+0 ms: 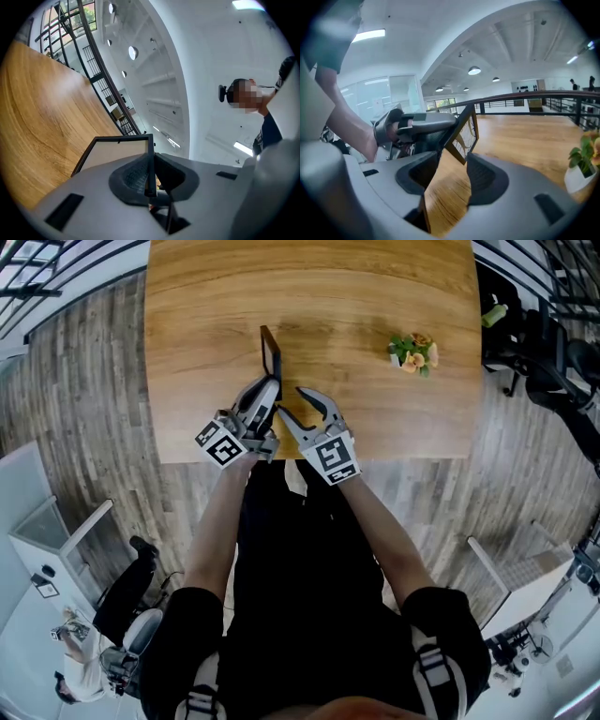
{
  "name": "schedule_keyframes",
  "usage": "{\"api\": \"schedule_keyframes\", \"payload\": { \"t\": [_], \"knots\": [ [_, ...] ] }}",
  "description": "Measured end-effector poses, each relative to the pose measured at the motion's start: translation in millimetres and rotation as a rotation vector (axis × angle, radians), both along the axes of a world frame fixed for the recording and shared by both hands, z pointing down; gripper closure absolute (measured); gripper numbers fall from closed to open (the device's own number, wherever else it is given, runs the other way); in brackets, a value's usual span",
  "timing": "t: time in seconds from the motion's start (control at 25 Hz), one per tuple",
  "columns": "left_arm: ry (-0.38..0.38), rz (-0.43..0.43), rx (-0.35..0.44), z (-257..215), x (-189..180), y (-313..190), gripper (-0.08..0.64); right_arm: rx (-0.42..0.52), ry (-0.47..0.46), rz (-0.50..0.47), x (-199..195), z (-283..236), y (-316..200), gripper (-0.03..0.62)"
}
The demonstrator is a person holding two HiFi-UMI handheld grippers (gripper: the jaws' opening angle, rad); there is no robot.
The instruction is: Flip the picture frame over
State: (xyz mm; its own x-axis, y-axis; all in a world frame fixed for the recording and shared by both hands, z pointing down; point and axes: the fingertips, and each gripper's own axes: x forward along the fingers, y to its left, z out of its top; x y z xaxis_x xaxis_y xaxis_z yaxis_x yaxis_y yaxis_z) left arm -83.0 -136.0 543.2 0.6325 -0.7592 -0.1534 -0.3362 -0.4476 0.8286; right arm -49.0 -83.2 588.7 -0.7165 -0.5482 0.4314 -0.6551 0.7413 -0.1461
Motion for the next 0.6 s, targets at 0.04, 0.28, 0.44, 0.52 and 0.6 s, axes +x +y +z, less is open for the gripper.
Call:
{"api": "schedule_keyframes", "payload": {
  "t": [0.04,0.28,0.44,0.52,0.6],
  "knots": [
    [0.012,-0.007,-0.002,0,-1,0,0.506,0.002,-0.018,0.003,-2,-6,0,0.387],
    [0.046,-0.018,0.002,-4,3,2,0.506,0.056,-0.022,0.054,-12,-27,-4,0.419],
    [0.055,-0.013,0.004,-7,8,4,0.505,0.065,-0.012,0.117,-10,-27,-10,0.459],
    [0.056,-0.016,0.002,-6,10,4,0.505,0.054,-0.014,0.13,-9,-26,-11,0.468],
    [0.054,-0.019,0.001,-5,12,4,0.506,0.04,-0.007,0.13,-7,-25,-11,0.469]
  ]
}}
